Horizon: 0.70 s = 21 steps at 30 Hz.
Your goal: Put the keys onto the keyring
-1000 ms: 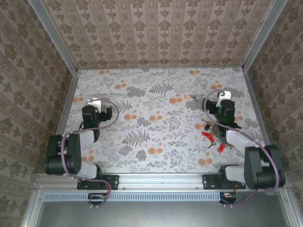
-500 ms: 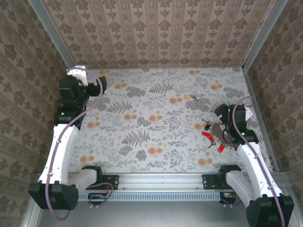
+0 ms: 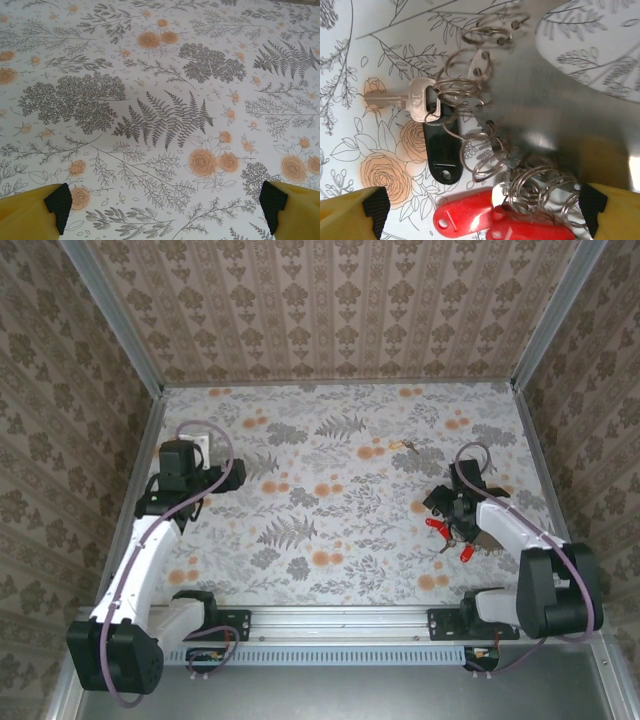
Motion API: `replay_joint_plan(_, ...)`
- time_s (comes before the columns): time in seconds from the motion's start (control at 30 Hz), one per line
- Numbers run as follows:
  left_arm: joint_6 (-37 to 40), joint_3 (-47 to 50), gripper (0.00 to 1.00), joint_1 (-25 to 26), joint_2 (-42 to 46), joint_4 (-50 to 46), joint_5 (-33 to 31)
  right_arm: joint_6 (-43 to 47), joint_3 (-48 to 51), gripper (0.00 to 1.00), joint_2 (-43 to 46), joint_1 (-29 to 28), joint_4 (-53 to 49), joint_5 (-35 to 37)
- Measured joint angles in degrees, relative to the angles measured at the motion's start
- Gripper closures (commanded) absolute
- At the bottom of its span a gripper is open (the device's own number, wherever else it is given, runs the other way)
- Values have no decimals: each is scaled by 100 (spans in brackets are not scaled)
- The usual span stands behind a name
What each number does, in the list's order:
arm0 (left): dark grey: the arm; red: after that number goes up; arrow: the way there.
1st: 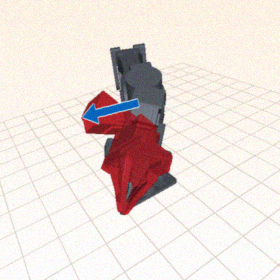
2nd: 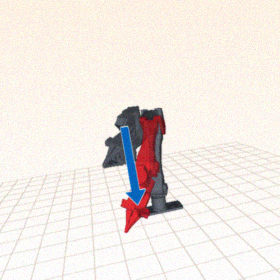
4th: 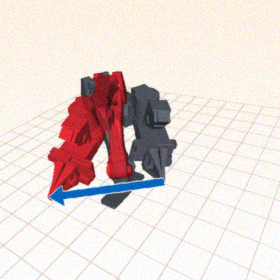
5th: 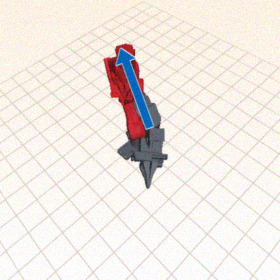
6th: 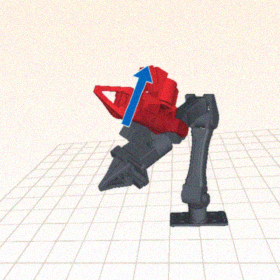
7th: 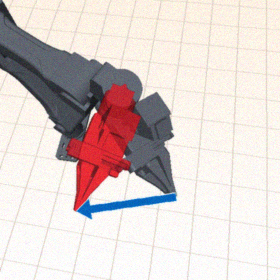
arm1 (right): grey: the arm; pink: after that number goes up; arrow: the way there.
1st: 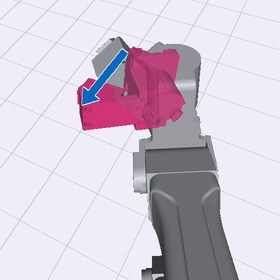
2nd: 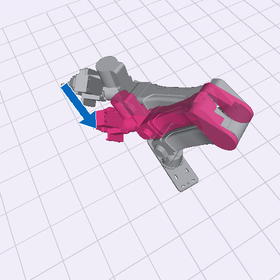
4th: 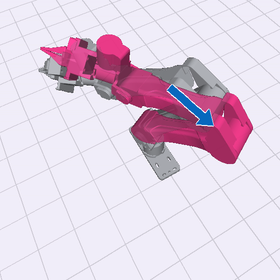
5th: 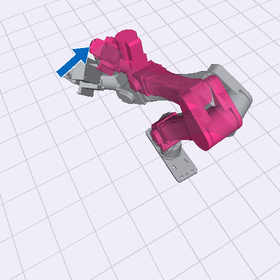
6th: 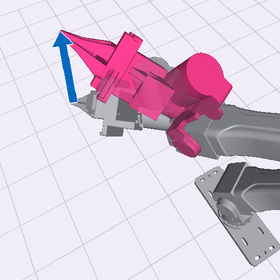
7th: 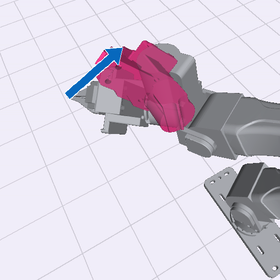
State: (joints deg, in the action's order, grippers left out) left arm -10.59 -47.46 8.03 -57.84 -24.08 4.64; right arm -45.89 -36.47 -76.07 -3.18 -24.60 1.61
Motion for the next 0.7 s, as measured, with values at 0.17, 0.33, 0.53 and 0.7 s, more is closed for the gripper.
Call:
replay_joint_plan(0.17, 2, -74, 0, 81, -131, -50, -96, 398, -304, 0, -479, -245, 389, -326)
replay_joint_plan(0.33, 7, -74, 0, 94, -131, -72, -247, 706, -778, 0, -1036, -1080, 686, -625)
replay_joint_plan(0.53, 46, -74, 0, 94, -129, -140, -481, 802, -1582, 0, -1821, -2050, 828, -922)
replay_joint_plan(0.7, 76, -74, 0, 155, -125, -153, -588, 800, -2098, 0, -2026, -2538, 772, -1058)
